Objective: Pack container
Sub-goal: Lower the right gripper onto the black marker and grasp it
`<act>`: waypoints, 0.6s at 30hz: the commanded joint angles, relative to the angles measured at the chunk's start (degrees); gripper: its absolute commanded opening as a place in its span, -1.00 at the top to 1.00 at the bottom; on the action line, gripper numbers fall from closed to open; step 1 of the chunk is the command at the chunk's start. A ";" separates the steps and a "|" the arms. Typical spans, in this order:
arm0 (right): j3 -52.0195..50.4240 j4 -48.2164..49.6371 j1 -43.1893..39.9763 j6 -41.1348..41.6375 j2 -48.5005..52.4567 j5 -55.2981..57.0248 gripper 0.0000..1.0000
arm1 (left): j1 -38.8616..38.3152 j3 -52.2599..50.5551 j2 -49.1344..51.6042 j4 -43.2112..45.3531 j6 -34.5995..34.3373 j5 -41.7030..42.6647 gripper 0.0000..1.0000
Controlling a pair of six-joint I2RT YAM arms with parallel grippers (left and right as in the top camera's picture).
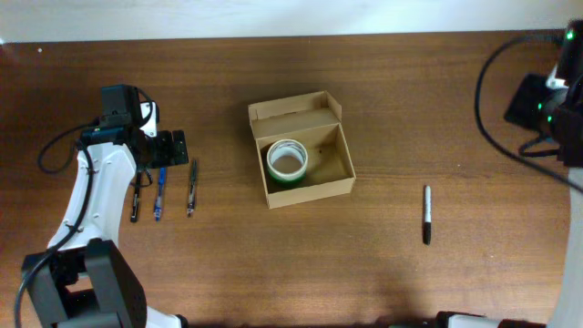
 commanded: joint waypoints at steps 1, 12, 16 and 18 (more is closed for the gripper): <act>-13.97 2.89 -4.28 1.46 2.64 -10.14 0.16 | 0.13 1.03 0.42 0.02 0.68 -0.17 -0.99; -43.91 19.41 -2.89 -6.73 2.67 -14.58 0.12 | 0.13 1.03 0.42 0.04 0.68 -0.17 -0.99; -51.28 22.82 -2.84 -5.49 2.84 -15.41 0.12 | 0.13 1.03 0.42 0.02 0.68 -0.17 -0.99; -53.18 23.37 -2.82 -4.94 2.84 -16.46 0.12 | 0.13 1.03 0.42 0.04 0.68 -0.17 -0.99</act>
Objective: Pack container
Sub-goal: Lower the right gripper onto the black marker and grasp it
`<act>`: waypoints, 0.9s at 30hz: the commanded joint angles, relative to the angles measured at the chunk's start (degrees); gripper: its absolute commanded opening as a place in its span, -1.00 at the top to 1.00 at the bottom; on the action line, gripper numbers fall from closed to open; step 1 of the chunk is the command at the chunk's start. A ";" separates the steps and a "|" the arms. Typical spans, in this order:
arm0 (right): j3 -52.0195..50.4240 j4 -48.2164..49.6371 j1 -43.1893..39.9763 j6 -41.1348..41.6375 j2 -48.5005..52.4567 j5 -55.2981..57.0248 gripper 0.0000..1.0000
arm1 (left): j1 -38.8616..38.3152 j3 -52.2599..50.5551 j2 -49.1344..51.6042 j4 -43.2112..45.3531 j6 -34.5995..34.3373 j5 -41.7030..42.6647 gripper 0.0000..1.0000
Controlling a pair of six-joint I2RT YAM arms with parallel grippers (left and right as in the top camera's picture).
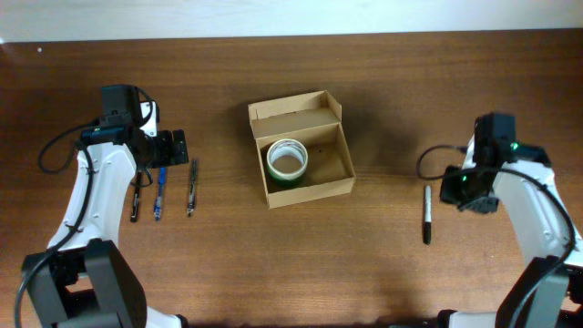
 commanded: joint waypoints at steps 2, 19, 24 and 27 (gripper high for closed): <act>-3.63 1.18 0.72 0.79 -0.87 -2.60 0.12 | 0.13 1.03 0.42 0.00 0.68 -0.20 -0.98; -4.37 8.72 6.32 2.34 6.58 -0.83 0.08 | 0.13 1.03 0.42 0.00 0.68 -0.20 -0.98; -4.37 10.73 6.32 3.39 9.38 -1.03 0.08 | 0.13 1.03 0.42 0.00 0.68 -0.22 -0.99; -4.37 11.67 6.32 3.39 11.32 -1.05 0.08 | 0.13 1.03 0.42 0.00 0.68 -0.20 -0.99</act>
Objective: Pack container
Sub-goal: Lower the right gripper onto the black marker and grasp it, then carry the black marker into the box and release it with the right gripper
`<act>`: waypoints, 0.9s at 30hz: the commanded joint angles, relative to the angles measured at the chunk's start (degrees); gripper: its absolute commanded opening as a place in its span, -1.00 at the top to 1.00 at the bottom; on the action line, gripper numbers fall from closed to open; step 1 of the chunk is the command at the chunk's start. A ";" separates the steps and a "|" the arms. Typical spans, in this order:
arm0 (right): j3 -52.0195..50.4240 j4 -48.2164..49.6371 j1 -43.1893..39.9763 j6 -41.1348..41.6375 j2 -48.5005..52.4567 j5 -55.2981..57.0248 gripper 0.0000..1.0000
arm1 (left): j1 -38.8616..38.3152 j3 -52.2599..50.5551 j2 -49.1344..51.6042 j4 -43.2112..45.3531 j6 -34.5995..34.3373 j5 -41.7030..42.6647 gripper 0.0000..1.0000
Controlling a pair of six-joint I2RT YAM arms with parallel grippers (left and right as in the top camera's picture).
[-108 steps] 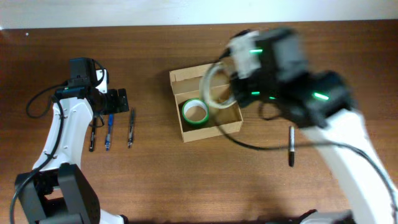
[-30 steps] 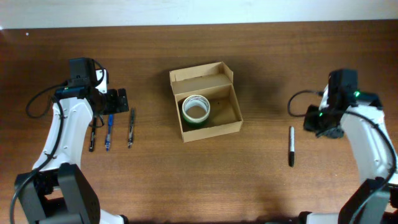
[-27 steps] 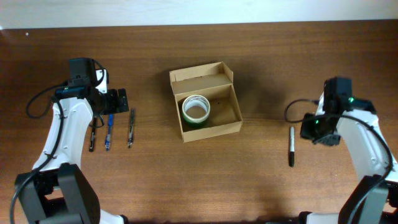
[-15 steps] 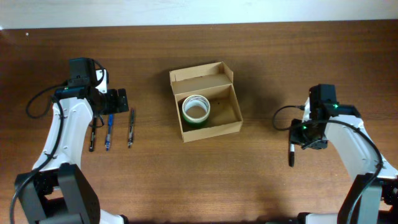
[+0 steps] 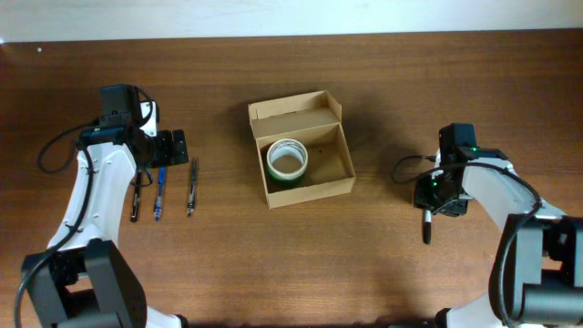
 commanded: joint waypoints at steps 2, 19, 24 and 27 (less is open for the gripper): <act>-0.24 0.46 0.31 0.66 2.67 0.52 0.10 | 0.13 1.03 0.42 0.00 0.68 -0.17 -0.99; 30.53 -17.40 0.68 -4.70 -6.05 -1.97 0.92 | 0.13 1.03 0.42 -0.02 0.68 -0.17 -0.99; 49.22 -26.71 6.21 -10.16 -6.21 -3.85 0.92 | 0.13 1.03 0.42 0.00 0.68 -0.17 -0.99; 56.81 -30.56 15.23 -16.35 -6.21 -3.82 0.92 | 0.13 1.03 0.42 0.00 0.68 -0.17 -0.99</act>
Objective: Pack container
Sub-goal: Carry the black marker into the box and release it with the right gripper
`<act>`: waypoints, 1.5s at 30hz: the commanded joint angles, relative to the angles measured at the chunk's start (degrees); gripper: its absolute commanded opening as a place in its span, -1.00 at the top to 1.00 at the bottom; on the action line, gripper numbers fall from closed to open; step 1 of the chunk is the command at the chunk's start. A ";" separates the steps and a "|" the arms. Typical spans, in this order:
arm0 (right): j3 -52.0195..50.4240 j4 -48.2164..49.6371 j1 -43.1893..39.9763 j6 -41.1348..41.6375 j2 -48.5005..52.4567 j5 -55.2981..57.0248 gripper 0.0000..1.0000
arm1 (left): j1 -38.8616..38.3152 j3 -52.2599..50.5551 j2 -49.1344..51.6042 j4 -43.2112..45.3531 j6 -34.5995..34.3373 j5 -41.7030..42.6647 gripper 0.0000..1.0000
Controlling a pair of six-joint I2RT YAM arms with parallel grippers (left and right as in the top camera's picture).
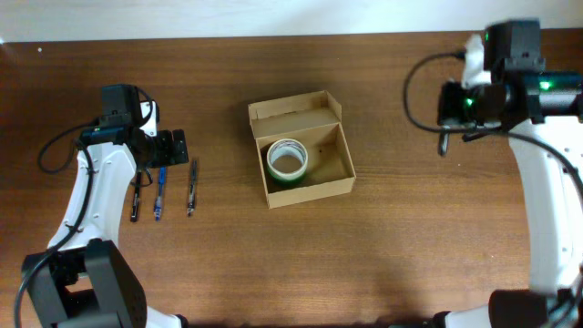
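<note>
An open cardboard box (344,185) stands mid-table with a green-and-white tape roll (288,161) in its left half. High at the far right, my right gripper (446,117) is shut on a black marker (444,143), whose end pokes out below the fingers, well right of the box. At the left, my left gripper (169,147) hangs over the top end of a blue pen (159,196), and its jaws look open. A black pen (135,203) and a dark grey pen (191,188) lie on either side of the blue one.
The box's lid flap (293,108) stands open along its far side. Black cables loop from both arms over the table at the far left and far right. Pale wall edge runs along the top of the view.
My right gripper was down on the black marker lying right of the box. Now it holds the marker lifted, farther back and slightly right. The left arm has not moved.
At first the marker lay alone right of the box, with the right arm at the table's far right edge. Then the right gripper stood beside the marker, then over its top end. Now the marker is off the table in that gripper. The left gripper stayed over the pens throughout.
</note>
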 commanded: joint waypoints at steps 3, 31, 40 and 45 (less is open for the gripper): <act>5.81 -2.19 17.66 -16.17 -0.44 -1.16 0.92 | 0.13 1.01 0.42 0.02 0.68 -0.17 -0.98; 4.17 1.64 35.58 -63.91 22.25 5.33 0.92 | 0.13 1.01 0.42 0.00 0.68 -0.17 -0.99; 3.76 0.63 35.54 -63.89 27.78 0.83 0.92 | 0.13 1.01 0.42 0.02 0.68 -0.17 -0.98; 3.65 -1.64 35.54 -63.89 29.68 0.76 0.92 | 0.13 1.01 0.42 0.00 0.68 -0.17 -0.98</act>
